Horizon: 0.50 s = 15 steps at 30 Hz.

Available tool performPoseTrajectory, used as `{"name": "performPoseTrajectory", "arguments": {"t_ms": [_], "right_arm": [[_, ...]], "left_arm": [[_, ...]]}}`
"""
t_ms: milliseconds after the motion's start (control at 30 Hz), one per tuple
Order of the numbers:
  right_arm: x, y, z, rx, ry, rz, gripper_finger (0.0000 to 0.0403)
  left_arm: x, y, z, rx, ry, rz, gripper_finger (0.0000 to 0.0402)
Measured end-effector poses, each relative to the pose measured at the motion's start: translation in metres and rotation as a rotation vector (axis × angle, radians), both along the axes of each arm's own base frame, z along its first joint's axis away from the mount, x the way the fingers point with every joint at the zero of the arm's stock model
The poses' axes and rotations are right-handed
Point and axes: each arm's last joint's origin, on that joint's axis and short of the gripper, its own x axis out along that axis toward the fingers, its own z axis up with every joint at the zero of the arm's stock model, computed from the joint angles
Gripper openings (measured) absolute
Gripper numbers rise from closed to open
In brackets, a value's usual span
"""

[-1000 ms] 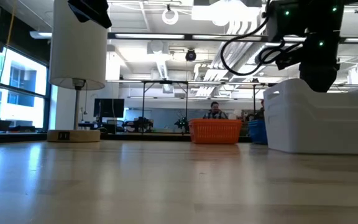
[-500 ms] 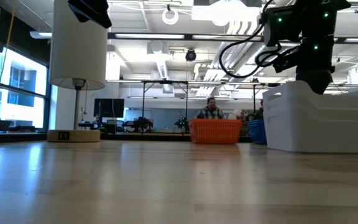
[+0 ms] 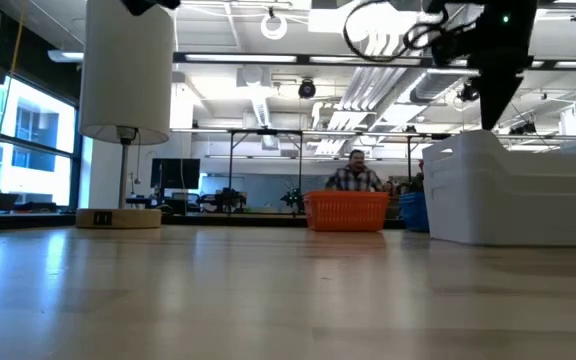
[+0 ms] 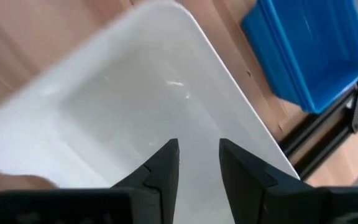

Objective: Stack baskets by color
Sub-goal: Return to Home Position

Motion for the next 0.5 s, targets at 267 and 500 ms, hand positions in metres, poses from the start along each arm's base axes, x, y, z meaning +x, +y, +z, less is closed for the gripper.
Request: {"name": "performPoseTrajectory", "arguments": {"t_ms": [267,500], "right_arm": [[-0.003,0.022,0.022,-0.014,-0.168,0.097,0.0103],[-0.029,0.041,0.033,-0.113,-0.338,0.144,0.0103]], "left_arm": [[-0.024,0.003,0.009,0.041,-0.141,-0.001,0.0137],[-0.044,0.010,-0.021,-0.017,-0.227,0.017,0.0137]]}}
